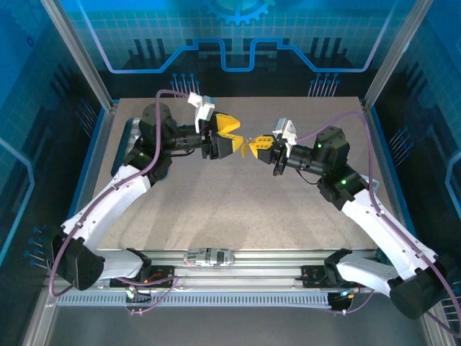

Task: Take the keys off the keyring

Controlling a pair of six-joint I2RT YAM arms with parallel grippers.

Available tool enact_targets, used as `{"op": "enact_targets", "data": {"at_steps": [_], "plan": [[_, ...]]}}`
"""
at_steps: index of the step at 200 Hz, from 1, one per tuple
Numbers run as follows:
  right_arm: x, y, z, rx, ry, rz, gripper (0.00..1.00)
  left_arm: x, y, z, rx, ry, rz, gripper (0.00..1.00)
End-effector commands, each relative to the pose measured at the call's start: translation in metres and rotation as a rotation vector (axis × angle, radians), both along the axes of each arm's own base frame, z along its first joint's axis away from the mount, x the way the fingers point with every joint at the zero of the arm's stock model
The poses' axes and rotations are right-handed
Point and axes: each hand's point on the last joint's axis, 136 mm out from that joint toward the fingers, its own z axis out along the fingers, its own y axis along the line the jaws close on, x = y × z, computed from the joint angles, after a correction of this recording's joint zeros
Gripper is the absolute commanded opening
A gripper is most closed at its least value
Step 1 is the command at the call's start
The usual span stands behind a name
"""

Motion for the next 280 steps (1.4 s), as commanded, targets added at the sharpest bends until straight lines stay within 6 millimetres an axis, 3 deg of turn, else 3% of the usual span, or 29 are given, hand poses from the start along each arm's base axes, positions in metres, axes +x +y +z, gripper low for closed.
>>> {"op": "enact_targets", "data": {"at_steps": [1,28,48,64,82,106,165,219,232,251,264,280], "plan": [[-0.006,0.001,0.017,0.024,-0.016,0.028,0.00,-0.006,-0.006,-0.003,0.025,-0.004,-0.051,0.75],[-0.008,0.000,0.020,0.029,-0.021,0.030,0.00,-0.008,-0.011,-0.004,0.027,0.008,-0.078,0.69],[-0.007,0.001,0.020,0.026,-0.017,0.032,0.00,-0.010,-0.011,-0.002,0.021,-0.002,-0.081,0.56],[-0.007,0.001,0.019,0.025,-0.015,0.031,0.00,-0.012,-0.011,0.000,0.018,-0.009,-0.094,0.42],[-0.007,0.001,0.019,0.028,-0.017,0.033,0.00,-0.012,-0.010,0.000,0.017,-0.007,-0.089,0.15],[-0.006,0.000,0.019,0.026,-0.017,0.028,0.00,-0.011,-0.008,0.003,-0.007,-0.003,-0.078,0.00],[-0.011,-0.005,0.013,0.071,-0.087,0.015,0.00,0.013,0.021,0.029,-0.220,0.060,0.039,0.00],[-0.011,-0.006,0.012,0.078,-0.078,0.000,0.00,0.020,0.025,0.028,-0.250,0.083,0.066,0.00],[-0.009,-0.007,0.013,0.063,-0.072,-0.009,0.00,0.019,0.026,0.026,-0.242,0.067,0.076,0.29],[-0.009,-0.006,0.014,0.035,-0.057,-0.003,0.00,0.018,0.029,0.022,-0.215,0.038,0.110,0.51],[-0.009,-0.005,0.013,0.025,-0.045,0.003,0.00,0.017,0.032,0.023,-0.199,0.017,0.130,0.64],[-0.010,-0.005,0.014,0.020,-0.040,0.007,0.00,0.014,0.031,0.023,-0.170,-0.001,0.121,0.66]]}}
